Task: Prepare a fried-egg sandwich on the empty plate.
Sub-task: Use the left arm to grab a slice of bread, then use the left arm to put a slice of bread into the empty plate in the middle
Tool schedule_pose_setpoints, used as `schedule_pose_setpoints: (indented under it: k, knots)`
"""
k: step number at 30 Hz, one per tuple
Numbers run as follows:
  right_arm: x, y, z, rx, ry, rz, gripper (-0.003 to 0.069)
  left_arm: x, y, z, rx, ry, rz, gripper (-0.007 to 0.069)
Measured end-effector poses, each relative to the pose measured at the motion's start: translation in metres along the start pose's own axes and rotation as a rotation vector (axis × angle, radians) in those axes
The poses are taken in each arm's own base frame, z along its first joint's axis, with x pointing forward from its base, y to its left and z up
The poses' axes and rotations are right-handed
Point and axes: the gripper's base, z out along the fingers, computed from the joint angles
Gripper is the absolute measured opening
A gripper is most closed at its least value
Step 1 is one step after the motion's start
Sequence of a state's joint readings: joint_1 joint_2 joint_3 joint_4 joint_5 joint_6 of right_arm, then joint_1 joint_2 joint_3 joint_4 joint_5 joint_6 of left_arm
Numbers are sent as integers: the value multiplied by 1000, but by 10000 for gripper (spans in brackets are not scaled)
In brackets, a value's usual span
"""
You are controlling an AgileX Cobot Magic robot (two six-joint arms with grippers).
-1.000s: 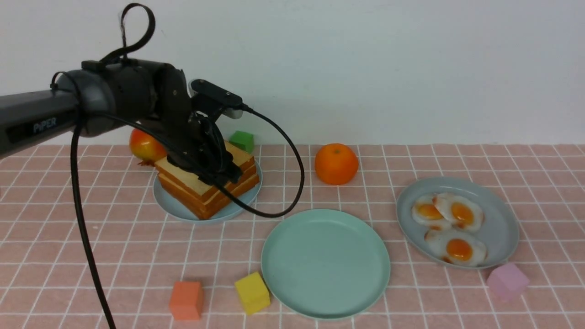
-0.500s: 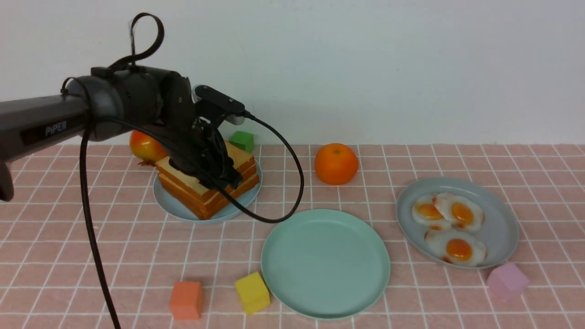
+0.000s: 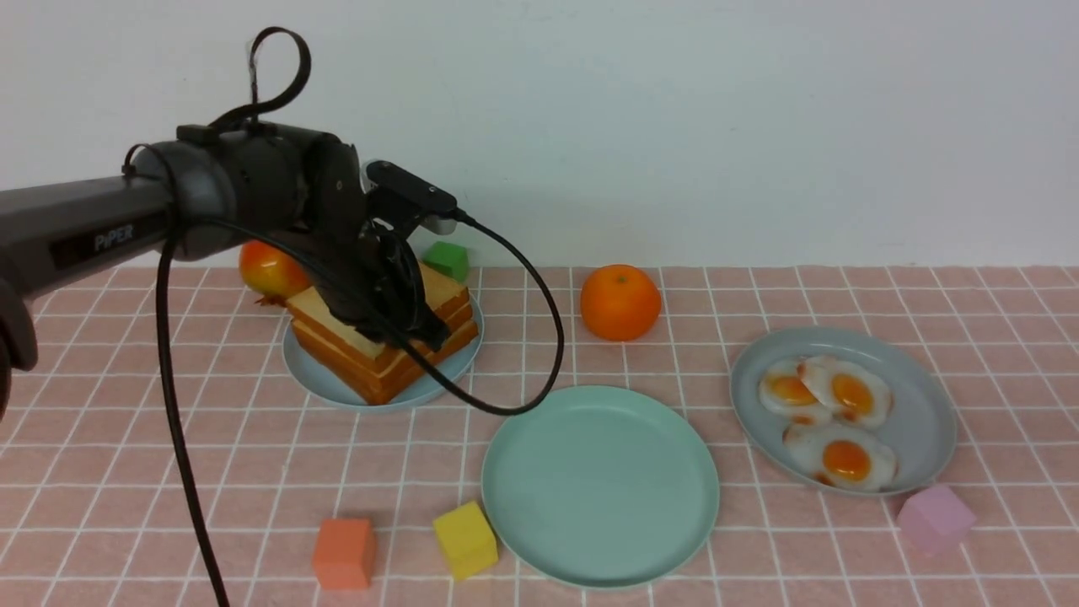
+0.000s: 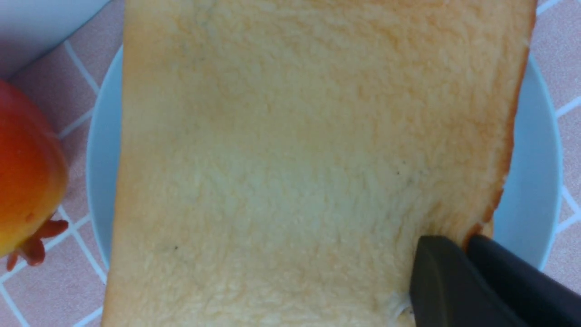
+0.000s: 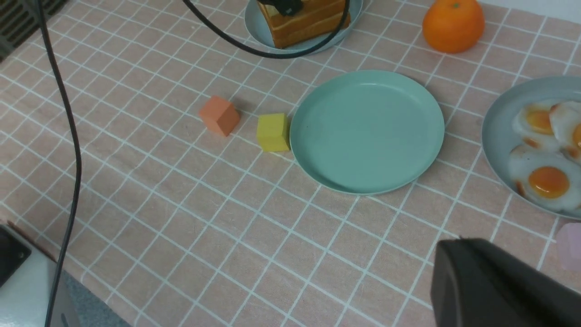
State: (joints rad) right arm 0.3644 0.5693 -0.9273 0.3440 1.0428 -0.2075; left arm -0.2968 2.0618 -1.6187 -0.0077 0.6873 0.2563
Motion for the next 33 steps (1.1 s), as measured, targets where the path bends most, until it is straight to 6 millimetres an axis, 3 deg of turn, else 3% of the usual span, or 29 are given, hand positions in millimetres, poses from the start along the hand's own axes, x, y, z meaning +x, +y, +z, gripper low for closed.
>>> schedule_pose_setpoints:
  k: [5,9,10,11,13,14,16,19,21,23,25,29,33]
  knots:
    - [0,1,0,-7,-2,4,18,-1,0,-20,-2,-3,0,39]
    - [0,1,0,-7,-1,4,18,-8,3,-67,-18,-64,-5,39]
    - [0,1,0,-7,-1,4,18,-8,3,-67,-18,-64,-6,39]
    - [0,1,0,-7,-1,4,18,-11,-1,-90,-18,-95,-1,36]
    - [0,1,0,-6,-2,3,18,-11,-13,-114,-10,-134,20,36]
    - [0,1,-1,-5,-3,2,18,-11,-17,-119,-7,-143,27,36]
    - [1,0,-2,2,-7,-3,18,-6,-43,-129,28,-151,90,36]
    - [4,1,-10,21,-33,-23,18,9,-98,-122,118,-125,209,35]
    - [5,2,-13,28,-45,-25,18,16,-115,-114,146,-105,243,34]
    - [9,3,-23,47,-80,-11,18,30,-155,-94,202,-68,327,33]
    - [12,4,-29,56,-99,5,18,34,-175,-81,224,-52,372,33]
    - [17,6,-35,62,-109,20,18,37,-193,-58,230,-39,420,33]
    - [21,7,-37,50,-82,27,19,36,-196,-40,216,-40,441,33]
